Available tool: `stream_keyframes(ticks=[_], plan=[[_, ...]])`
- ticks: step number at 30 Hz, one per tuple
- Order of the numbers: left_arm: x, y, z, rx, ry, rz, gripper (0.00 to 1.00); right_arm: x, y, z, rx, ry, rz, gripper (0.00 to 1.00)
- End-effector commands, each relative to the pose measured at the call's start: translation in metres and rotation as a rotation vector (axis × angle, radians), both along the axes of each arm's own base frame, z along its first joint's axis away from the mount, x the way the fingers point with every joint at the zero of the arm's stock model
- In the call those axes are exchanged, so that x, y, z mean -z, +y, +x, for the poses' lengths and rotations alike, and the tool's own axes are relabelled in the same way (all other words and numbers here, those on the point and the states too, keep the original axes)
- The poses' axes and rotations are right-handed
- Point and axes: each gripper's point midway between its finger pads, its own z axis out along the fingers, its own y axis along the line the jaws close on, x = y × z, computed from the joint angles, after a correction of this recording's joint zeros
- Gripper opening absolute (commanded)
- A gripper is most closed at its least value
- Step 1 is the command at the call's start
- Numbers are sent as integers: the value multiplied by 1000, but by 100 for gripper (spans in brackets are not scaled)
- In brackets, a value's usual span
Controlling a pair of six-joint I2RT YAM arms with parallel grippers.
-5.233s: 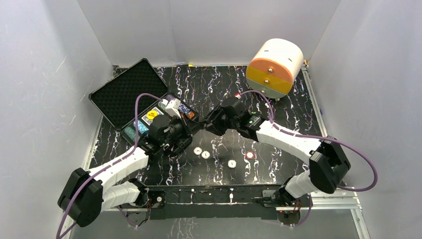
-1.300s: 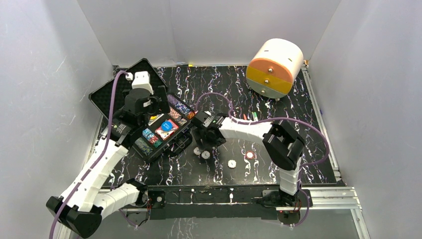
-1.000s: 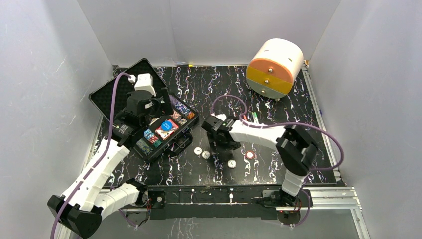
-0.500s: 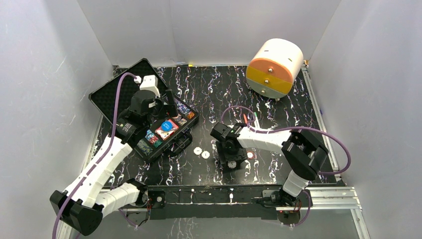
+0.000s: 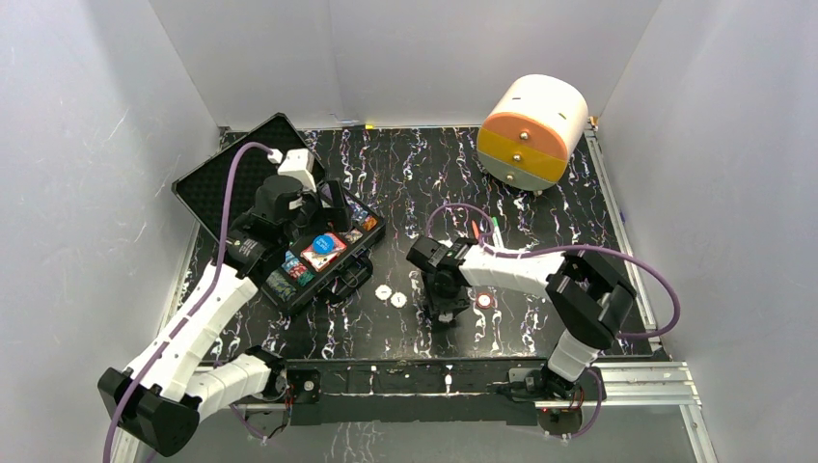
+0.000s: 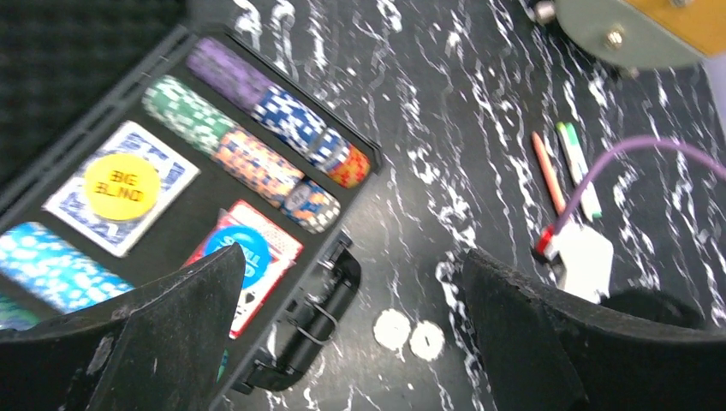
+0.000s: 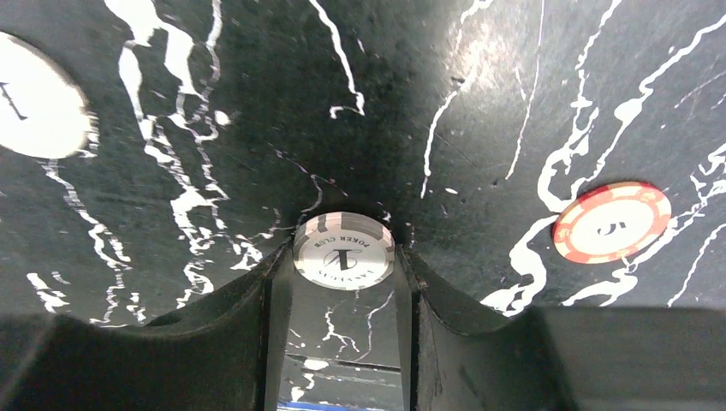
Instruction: Pack up texas hold em set
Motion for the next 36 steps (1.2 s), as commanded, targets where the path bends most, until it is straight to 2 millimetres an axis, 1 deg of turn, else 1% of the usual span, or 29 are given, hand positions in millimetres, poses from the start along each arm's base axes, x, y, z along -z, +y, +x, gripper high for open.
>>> stream_keyframes(ticks=[1, 3, 7, 12, 14, 17, 22, 24, 28, 29, 31, 34, 36], plan=[[25, -35, -19, 183, 111, -96, 98, -43, 33, 39, 59, -166, 175, 44], [39, -45, -27, 225, 171, -128, 98, -58, 43, 52, 98, -207, 244, 44], [66, -56, -39, 280, 236, -174, 98, -88, 57, 80, 205, -270, 405, 45], [83, -75, -52, 393, 225, -251, 94, -123, 73, 108, 386, -275, 626, 46], [83, -82, -52, 425, 189, -278, 92, -133, 79, 114, 442, -257, 701, 46], [89, -90, -54, 441, 178, -314, 90, -145, 88, 117, 529, -204, 789, 46], [80, -111, -54, 485, 94, -416, 88, -157, 104, 112, 607, -90, 931, 46], [75, -120, -53, 493, 53, -462, 88, -162, 108, 111, 637, -60, 972, 46], [81, -129, -43, 461, 44, -463, 85, -162, 108, 108, 696, -13, 994, 46], [82, -131, -41, 455, 37, -465, 83, -162, 108, 108, 703, -4, 1000, 46], [83, -131, -35, 422, 20, -470, 76, -163, 109, 107, 710, 5, 1007, 46], [79, -130, -28, 389, -18, -481, 64, -164, 109, 106, 713, 17, 1016, 46], [77, -129, -24, 375, -31, -482, 55, -164, 110, 105, 714, 27, 1029, 46]])
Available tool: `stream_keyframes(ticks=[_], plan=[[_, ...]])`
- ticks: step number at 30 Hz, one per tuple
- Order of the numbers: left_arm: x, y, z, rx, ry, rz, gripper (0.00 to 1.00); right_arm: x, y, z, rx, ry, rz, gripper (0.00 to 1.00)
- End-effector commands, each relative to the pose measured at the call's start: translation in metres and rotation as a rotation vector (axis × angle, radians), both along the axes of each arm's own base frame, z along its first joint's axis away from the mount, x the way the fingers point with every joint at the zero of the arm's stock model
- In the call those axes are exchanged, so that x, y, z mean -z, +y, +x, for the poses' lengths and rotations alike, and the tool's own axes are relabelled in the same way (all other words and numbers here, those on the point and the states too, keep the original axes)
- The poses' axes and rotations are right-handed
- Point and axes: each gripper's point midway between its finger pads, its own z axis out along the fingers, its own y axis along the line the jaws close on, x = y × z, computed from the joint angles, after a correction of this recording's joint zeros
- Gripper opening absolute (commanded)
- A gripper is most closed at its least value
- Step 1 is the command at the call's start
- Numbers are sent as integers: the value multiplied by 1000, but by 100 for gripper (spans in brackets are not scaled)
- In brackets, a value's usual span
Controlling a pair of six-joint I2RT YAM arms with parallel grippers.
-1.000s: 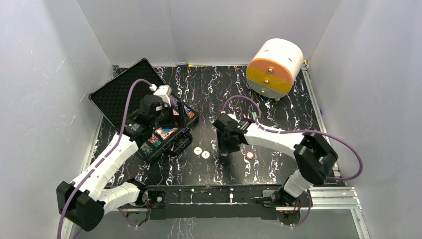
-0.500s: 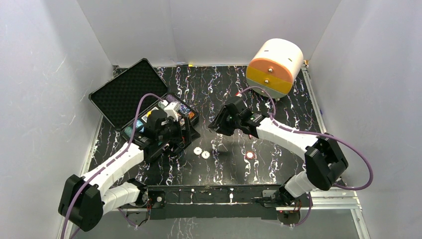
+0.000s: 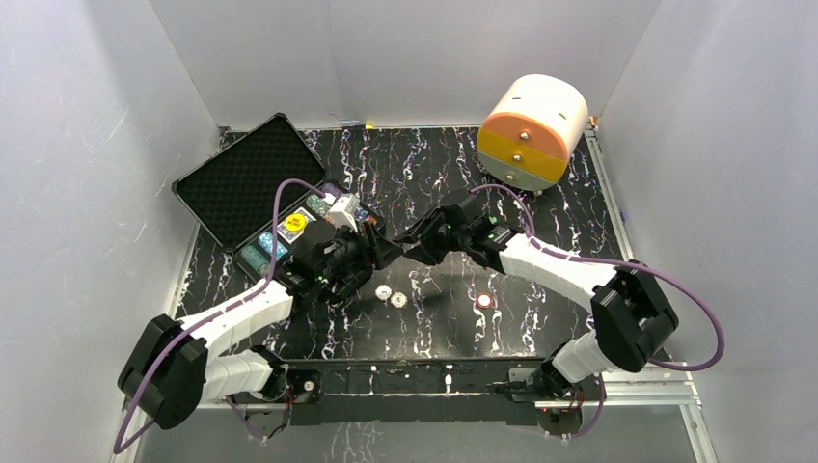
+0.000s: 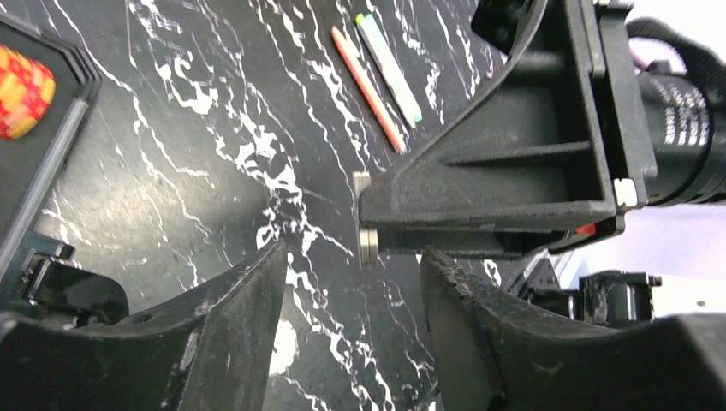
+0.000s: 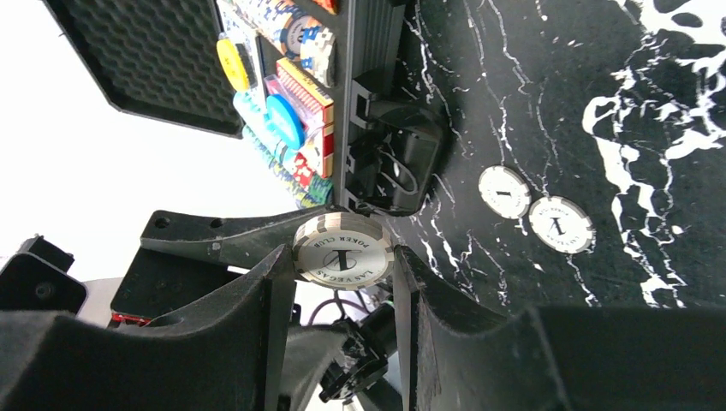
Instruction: Pack up texas hold em set
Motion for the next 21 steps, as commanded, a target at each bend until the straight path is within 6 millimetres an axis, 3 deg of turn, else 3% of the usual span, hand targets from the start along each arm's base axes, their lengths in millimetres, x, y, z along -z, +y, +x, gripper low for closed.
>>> stream_keyframes(ticks=[1, 12, 15, 17, 19, 21], plan=[[-26, 0, 18, -71, -105, -62, 51, -28, 6, 2, 9, -23, 117, 46], [-20, -10, 23, -49, -78, -76, 21, -24, 10, -5, -19, 30, 153, 46], [-22, -13, 23, -32, -92, -79, 1, -22, 11, -6, -25, 32, 154, 48], [-23, -13, 24, -25, -112, -66, 0, -21, 9, -3, -33, 9, 140, 57], [-23, -8, 27, -26, -150, -12, 0, -23, 5, 3, -55, -49, 113, 75], [-18, 0, 29, -24, -175, 85, 0, -24, -5, 12, -81, -106, 51, 85]])
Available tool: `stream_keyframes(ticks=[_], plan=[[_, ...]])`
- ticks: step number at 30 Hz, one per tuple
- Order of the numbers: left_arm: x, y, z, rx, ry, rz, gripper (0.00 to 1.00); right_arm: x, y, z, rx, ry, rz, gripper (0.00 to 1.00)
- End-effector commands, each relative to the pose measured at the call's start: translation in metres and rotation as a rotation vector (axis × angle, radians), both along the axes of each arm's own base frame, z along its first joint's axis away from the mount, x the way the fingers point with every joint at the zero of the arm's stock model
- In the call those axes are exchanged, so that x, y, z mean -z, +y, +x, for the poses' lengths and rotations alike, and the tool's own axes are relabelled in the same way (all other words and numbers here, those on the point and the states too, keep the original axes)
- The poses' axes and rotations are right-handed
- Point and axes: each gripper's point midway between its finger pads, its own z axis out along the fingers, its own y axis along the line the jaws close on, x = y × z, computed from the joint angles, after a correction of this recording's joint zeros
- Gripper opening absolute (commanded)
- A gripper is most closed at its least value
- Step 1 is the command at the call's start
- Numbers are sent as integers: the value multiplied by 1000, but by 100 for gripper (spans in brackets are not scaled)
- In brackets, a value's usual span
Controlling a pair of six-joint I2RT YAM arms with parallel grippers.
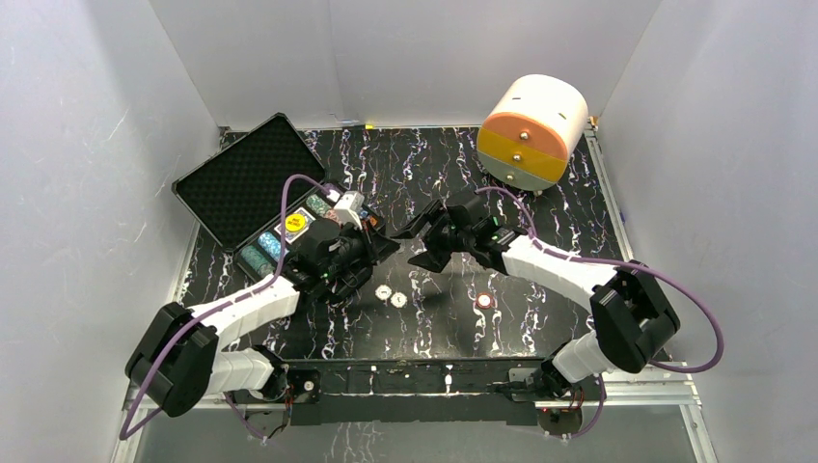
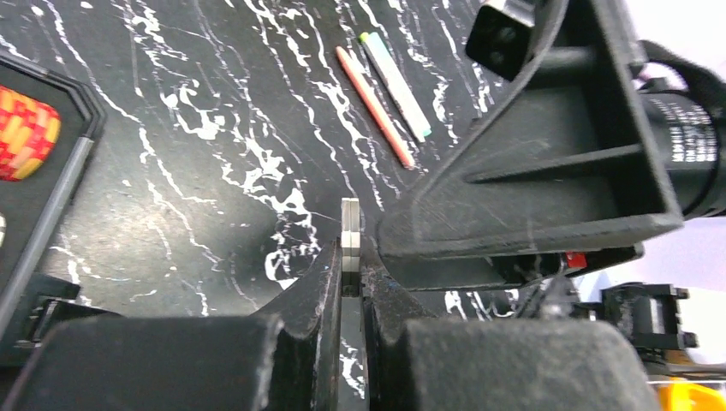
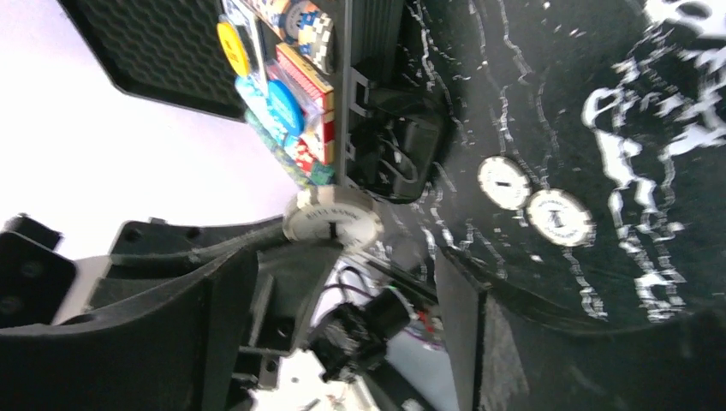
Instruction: Pack up texas hold em set
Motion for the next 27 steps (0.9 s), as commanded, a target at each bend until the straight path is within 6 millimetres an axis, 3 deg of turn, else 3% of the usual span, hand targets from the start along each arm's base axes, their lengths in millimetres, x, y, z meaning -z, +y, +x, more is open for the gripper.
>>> stream_keyframes(ticks=[1, 6, 10, 18, 27], plan=[[-13, 15, 17, -15, -137, 171, 0, -24, -11, 19, -81, -178, -50, 88], [2, 51, 19, 37, -179, 540, 0, -31, -55, 39, -47, -319, -196, 90], [3, 70, 24, 86, -190, 742, 0, -21, -84, 41, 20, -351, -292, 89], [22, 77, 36, 215, -133, 955, 0, -3, -91, 25, 13, -295, -294, 86], [38, 90, 57, 146, -78, 1065, 0, 0, -94, 21, 15, -287, -298, 85]])
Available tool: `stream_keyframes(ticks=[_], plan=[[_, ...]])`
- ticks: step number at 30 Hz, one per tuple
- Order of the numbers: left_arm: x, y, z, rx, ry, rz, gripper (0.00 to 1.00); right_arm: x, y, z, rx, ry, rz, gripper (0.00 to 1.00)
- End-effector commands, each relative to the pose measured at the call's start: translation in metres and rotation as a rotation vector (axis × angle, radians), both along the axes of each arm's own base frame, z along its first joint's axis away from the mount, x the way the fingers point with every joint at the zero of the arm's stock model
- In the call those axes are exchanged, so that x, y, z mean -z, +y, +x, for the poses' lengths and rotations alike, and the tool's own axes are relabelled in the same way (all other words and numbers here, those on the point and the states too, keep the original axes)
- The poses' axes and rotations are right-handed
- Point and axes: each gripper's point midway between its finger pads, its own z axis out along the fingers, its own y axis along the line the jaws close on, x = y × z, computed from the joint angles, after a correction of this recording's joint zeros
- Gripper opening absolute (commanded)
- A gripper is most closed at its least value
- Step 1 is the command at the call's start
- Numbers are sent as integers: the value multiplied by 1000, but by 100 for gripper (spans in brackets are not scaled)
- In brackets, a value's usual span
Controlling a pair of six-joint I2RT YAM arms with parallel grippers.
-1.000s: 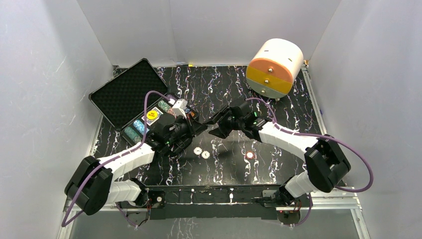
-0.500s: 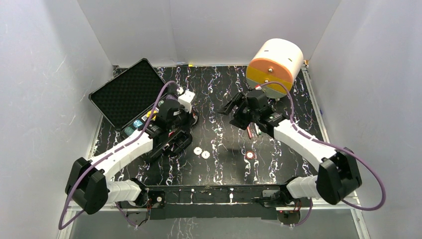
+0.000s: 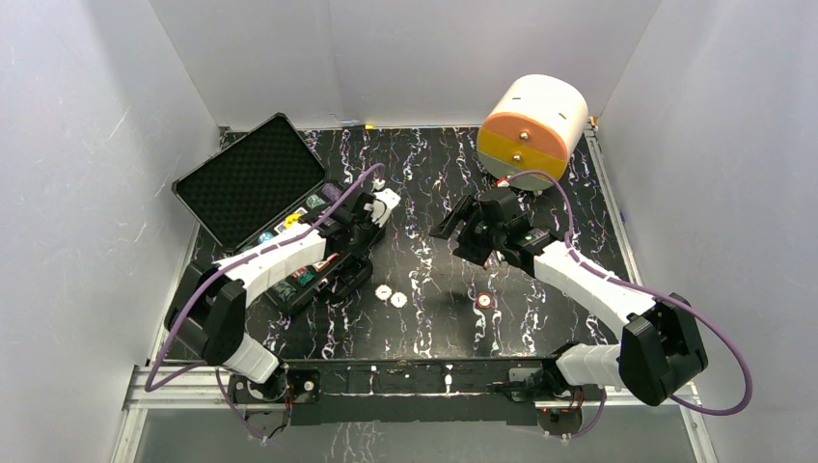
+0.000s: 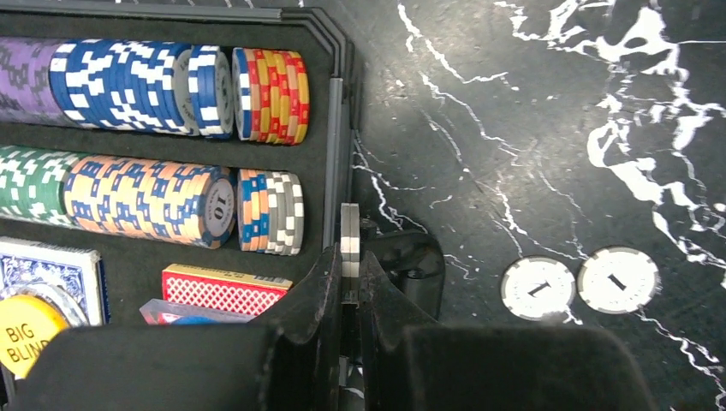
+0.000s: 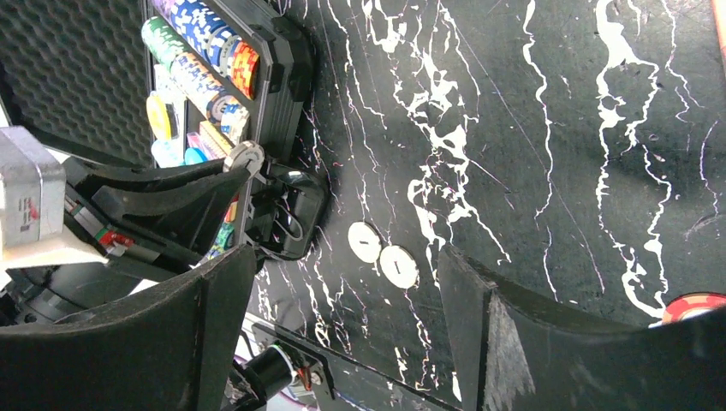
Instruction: Pack up texas hold em set
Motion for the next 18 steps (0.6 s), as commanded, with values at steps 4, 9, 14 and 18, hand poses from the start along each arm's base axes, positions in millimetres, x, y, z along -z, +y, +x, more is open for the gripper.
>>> stream_keyframes(ticks=[4, 9, 14, 18], plan=[[-20, 14, 23, -94, -63, 74, 0, -5, -3, 0, 8, -27, 2, 85], [-21, 22, 27, -131, -83, 108, 0, -4, -2, 0, 13, -21, 8, 85], [-20, 27, 29, -137, -91, 139, 0, -3, -3, 0, 16, -20, 7, 84], [-12, 31, 30, -137, -76, 181, 0, -3, -3, 0, 16, -18, 9, 84]])
